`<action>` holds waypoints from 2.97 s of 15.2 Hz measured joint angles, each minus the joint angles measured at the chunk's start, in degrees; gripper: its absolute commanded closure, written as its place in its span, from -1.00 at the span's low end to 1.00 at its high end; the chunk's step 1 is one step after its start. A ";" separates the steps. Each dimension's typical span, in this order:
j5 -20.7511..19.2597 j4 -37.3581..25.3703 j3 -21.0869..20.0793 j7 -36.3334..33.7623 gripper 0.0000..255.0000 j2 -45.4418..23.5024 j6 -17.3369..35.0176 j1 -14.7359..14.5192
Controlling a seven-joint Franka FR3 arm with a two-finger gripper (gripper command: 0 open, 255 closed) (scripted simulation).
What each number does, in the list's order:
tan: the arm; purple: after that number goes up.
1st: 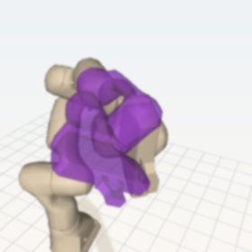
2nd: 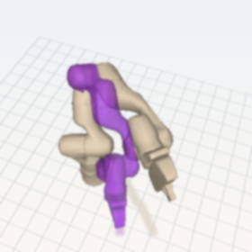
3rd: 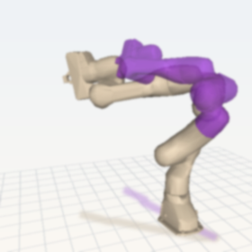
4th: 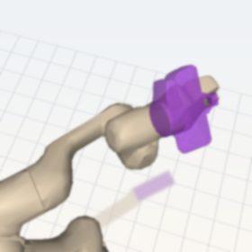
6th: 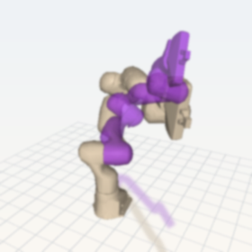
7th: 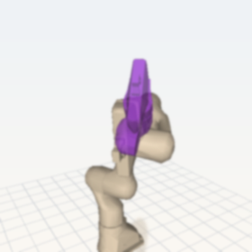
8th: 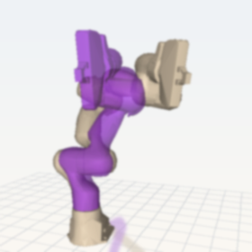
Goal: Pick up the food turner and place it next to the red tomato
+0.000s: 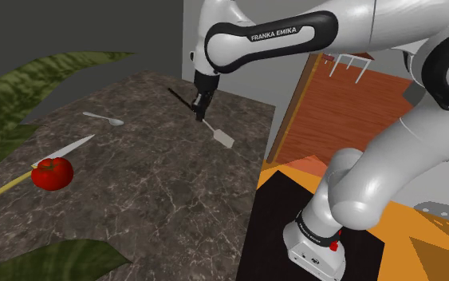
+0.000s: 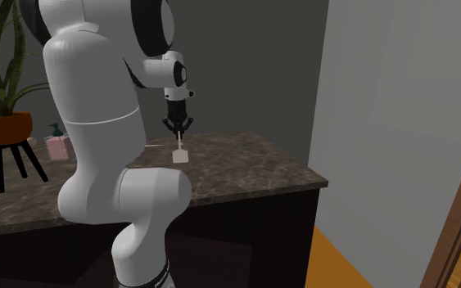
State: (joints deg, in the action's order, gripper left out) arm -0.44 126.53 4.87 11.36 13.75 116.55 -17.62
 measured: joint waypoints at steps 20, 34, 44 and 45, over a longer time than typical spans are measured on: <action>-1.02 -17.03 -15.29 -27.01 1.00 -15.52 -1.66 -11.43; -7.97 -47.23 -20.16 -42.98 1.00 -38.06 -10.52 -22.48; -8.75 -43.02 -19.96 -44.18 1.00 -40.13 -4.38 -22.86; -8.82 -42.35 -19.93 -44.26 1.00 -40.26 -3.58 -22.84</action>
State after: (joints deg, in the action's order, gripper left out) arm -9.25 84.18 -15.06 -32.90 -26.51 112.97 -40.46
